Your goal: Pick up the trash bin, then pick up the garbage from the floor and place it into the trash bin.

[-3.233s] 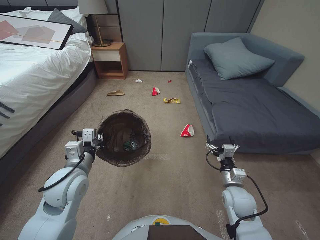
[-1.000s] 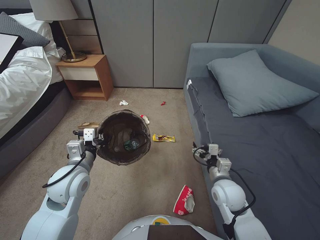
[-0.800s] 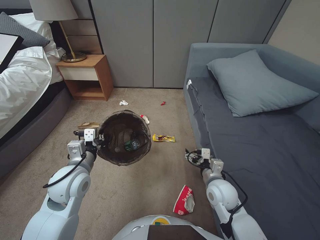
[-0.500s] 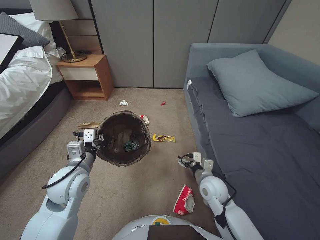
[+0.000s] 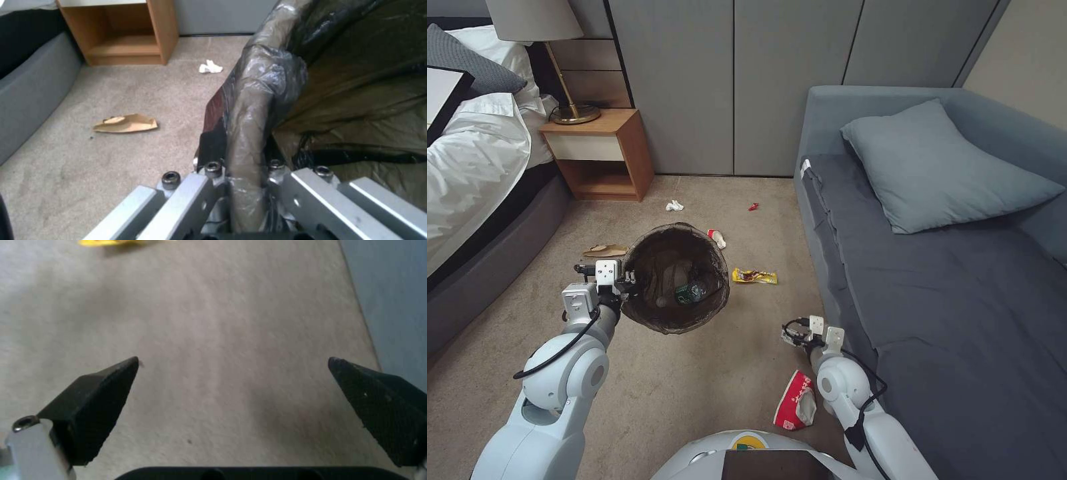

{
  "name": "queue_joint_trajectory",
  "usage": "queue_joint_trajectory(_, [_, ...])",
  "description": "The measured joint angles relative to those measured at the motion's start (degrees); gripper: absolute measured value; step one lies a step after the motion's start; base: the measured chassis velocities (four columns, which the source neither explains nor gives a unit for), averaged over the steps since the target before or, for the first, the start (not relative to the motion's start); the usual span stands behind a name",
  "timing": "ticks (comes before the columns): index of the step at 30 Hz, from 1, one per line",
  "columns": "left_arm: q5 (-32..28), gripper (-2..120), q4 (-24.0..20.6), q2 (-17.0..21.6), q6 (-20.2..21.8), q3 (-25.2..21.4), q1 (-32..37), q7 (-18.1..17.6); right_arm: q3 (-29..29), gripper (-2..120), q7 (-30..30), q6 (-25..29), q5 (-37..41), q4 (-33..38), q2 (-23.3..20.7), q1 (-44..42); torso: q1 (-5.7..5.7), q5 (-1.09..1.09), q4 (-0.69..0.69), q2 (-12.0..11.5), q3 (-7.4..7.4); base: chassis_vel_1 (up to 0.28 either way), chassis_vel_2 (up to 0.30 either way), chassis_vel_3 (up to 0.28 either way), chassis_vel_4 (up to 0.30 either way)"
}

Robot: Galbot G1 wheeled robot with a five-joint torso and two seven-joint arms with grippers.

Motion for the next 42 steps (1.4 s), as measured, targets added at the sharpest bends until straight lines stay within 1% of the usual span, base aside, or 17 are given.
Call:
queue_joint_trajectory(7, [0.01, 0, 0.3, 0.22, -0.01, 0.25, -0.03, 0.09, 1.02, 100, 0.83, 0.39, -0.67, -1.8, 0.92, -1.31, 0.0, 0.0, 0.0, 0.0, 0.0, 0.0, 0.0, 0.0, 0.0])
queue_joint_trajectory(18, [0.04, 0, 1.18, 0.12, -0.08, 0.61, -0.7, 0.22, 1.41, 100, 1.22, 1.05, -1.45, -2.79, 2.51, -3.2, 0.0, 0.0, 0.0, 0.0, 0.0, 0.0, 0.0, 0.0, 0.0])
queue_joint_trajectory(22, [0.05, 0, 1.37, 0.12, -0.08, 0.65, -0.79, 0.25, 1.27, 100, 1.95, 0.73, -1.31, -2.77, 2.61, -3.6, 0.0, 0.0, 0.0, 0.0, 0.0, 0.0, 0.0, 0.0, 0.0])
queue_joint_trajectory(28, [0.11, 0, 1.58, 0.05, -0.2, 0.49, -0.73, 0.38, 1.11, 100, 3.46, -1.19, 0.91, -1.5, 1.68, -3.91, 0.0, 0.0, 0.0, 0.0, 0.0, 0.0, 0.0, 0.0, 0.0])
queue_joint_trajectory(33, [0.25, 0, 1.83, -0.18, -0.28, 0.5, -0.77, 0.41, 0.92, 100, 4.24, -2.07, 2.43, -1.3, 1.74, -4.15, 0.0, 0.0, 0.0, 0.0, 0.0, 0.0, 0.0, 0.0, 0.0])
queue_joint_trajectory(42, [0.34, 0, 2.1, -0.09, -0.42, 0.42, -0.8, 0.48, 0.56, 100, 4.36, -2.14, 2.6, -3.33, 2.45, -4.35, 0.0, 0.0, 0.0, 0.0, 0.0, 0.0, 0.0, 0.0, 0.0])
